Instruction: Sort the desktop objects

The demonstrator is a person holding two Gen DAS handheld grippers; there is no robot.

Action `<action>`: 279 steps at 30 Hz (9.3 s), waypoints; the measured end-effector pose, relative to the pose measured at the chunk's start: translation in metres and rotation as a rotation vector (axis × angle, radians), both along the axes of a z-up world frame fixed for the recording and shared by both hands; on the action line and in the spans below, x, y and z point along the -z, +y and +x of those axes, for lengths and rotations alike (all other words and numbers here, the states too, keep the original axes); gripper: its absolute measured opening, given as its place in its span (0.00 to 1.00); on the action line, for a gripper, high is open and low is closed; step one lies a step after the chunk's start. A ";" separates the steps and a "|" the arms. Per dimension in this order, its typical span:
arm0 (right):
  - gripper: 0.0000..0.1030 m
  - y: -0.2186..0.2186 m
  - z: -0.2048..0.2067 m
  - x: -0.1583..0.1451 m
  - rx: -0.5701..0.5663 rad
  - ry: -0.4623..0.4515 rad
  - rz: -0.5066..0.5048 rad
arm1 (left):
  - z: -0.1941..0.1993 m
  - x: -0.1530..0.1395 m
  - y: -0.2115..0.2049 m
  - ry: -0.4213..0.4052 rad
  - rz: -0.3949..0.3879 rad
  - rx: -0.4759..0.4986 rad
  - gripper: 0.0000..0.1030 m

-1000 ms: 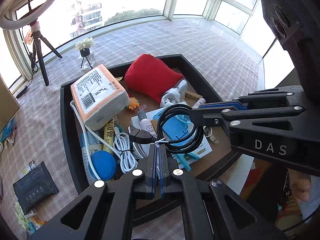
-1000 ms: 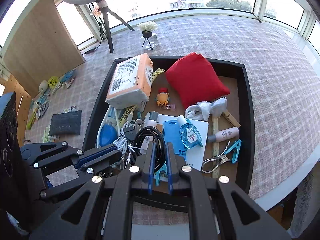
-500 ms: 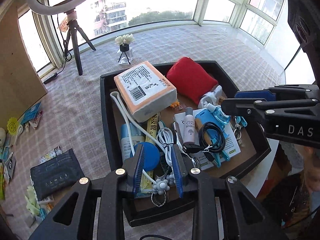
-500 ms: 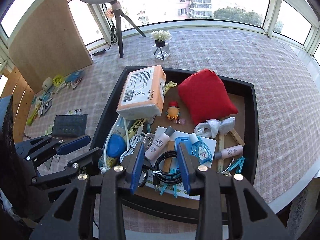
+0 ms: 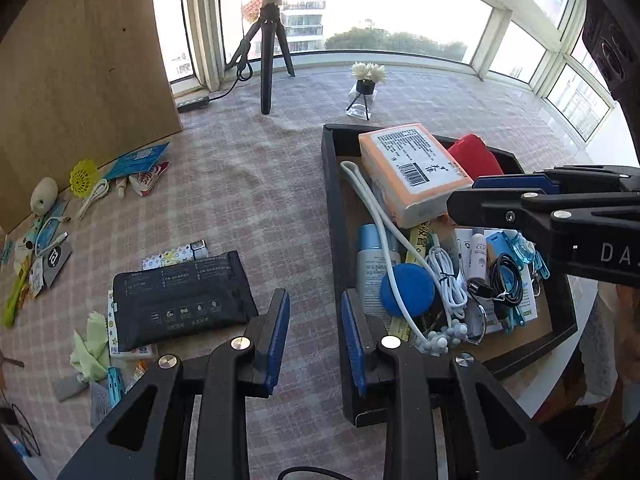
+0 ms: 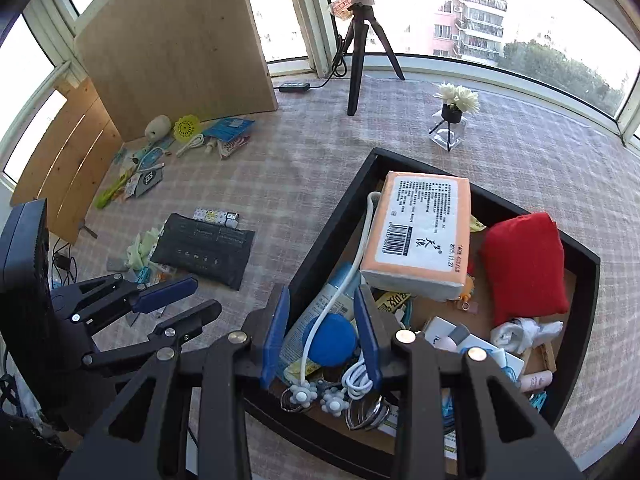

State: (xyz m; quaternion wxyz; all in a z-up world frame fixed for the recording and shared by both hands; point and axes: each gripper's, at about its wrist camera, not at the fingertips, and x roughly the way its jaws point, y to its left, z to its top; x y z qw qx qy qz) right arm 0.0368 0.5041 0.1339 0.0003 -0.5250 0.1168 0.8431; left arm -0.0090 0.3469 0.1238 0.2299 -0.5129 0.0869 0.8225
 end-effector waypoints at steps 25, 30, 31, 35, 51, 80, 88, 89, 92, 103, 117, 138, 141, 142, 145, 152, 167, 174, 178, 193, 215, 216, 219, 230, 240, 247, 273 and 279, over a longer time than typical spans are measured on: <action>0.28 -0.133 -0.170 0.109 -0.472 -0.207 -0.093 | -0.023 0.089 -0.106 -0.235 0.095 -0.468 0.25; 0.28 -0.135 -0.178 0.117 -0.485 -0.227 -0.114 | -0.026 0.093 -0.098 -0.221 0.069 -0.468 0.25; 0.28 -0.135 -0.178 0.118 -0.485 -0.231 -0.118 | -0.027 0.094 -0.098 -0.219 0.067 -0.470 0.25; 0.28 -0.135 -0.181 0.121 -0.488 -0.233 -0.119 | -0.029 0.097 -0.096 -0.216 0.070 -0.472 0.25; 0.29 -0.144 -0.179 0.122 -0.525 -0.211 -0.079 | -0.039 0.102 -0.109 -0.189 0.005 -0.490 0.25; 0.33 -0.144 -0.199 0.135 -0.498 -0.317 -0.205 | -0.014 0.093 -0.109 -0.231 0.115 -0.450 0.37; 0.35 -0.134 -0.168 0.145 -0.459 -0.386 -0.267 | -0.042 0.091 -0.110 -0.259 0.137 -0.428 0.40; 0.35 -0.135 -0.164 0.147 -0.459 -0.388 -0.262 | -0.041 0.093 -0.109 -0.262 0.138 -0.425 0.41; 0.35 -0.136 -0.154 0.145 -0.442 -0.364 -0.247 | -0.043 0.097 -0.108 -0.262 0.145 -0.424 0.43; 0.34 -0.133 -0.118 0.139 -0.377 -0.324 -0.223 | -0.038 0.098 -0.083 -0.249 0.109 -0.360 0.43; 0.34 -0.105 -0.070 0.071 -0.252 -0.186 -0.237 | -0.009 0.031 -0.053 -0.114 0.064 -0.224 0.43; 0.34 0.034 0.039 0.017 0.095 -0.083 -0.144 | 0.019 -0.011 0.086 -0.053 0.099 0.149 0.43; 0.34 0.050 0.053 0.015 0.142 -0.080 -0.144 | 0.025 -0.012 0.106 -0.054 0.099 0.197 0.43; 0.34 0.054 0.058 0.015 0.159 -0.079 -0.146 | 0.027 -0.012 0.112 -0.056 0.101 0.209 0.43; 0.34 0.067 0.070 0.014 0.196 -0.078 -0.147 | 0.032 -0.012 0.128 -0.059 0.104 0.245 0.43; 0.36 0.091 0.086 0.009 0.278 -0.049 -0.118 | 0.031 -0.013 0.137 -0.049 0.082 0.231 0.46; 0.37 0.028 0.024 0.004 0.055 -0.050 -0.110 | -0.001 -0.011 0.034 -0.035 0.036 0.003 0.46; 0.43 -0.027 -0.025 0.006 -0.126 -0.040 -0.036 | -0.024 0.007 -0.036 -0.058 -0.011 -0.134 0.47; 0.43 -0.059 -0.062 0.016 -0.243 -0.062 0.013 | -0.039 0.020 -0.077 -0.084 -0.042 -0.210 0.55; 0.51 -0.153 -0.164 0.080 -0.557 -0.166 0.192 | -0.081 0.065 -0.147 -0.173 -0.112 -0.331 0.57; 0.51 -0.182 -0.212 0.137 -0.709 -0.255 0.255 | -0.109 0.107 -0.153 -0.229 -0.140 -0.317 0.57; 0.51 -0.181 -0.212 0.136 -0.702 -0.255 0.248 | -0.110 0.108 -0.152 -0.229 -0.141 -0.311 0.57; 0.49 -0.176 -0.213 0.135 -0.679 -0.262 0.233 | -0.107 0.110 -0.146 -0.231 -0.150 -0.304 0.54; 0.23 -0.153 -0.221 0.127 -0.514 -0.274 0.167 | -0.112 0.111 -0.133 -0.227 -0.127 -0.326 0.48; 0.22 -0.133 -0.203 0.104 -0.417 -0.266 0.103 | -0.103 0.084 -0.153 -0.185 -0.105 -0.327 0.48; 0.22 -0.099 -0.170 0.067 -0.331 -0.222 0.069 | -0.084 0.053 -0.127 -0.134 -0.095 -0.275 0.48; 0.22 0.119 0.101 0.019 0.329 -0.168 0.060 | 0.017 0.008 0.117 -0.040 -0.020 0.240 0.48; 0.22 0.148 0.143 0.024 0.421 -0.182 0.053 | 0.040 0.002 0.168 -0.040 -0.014 0.336 0.48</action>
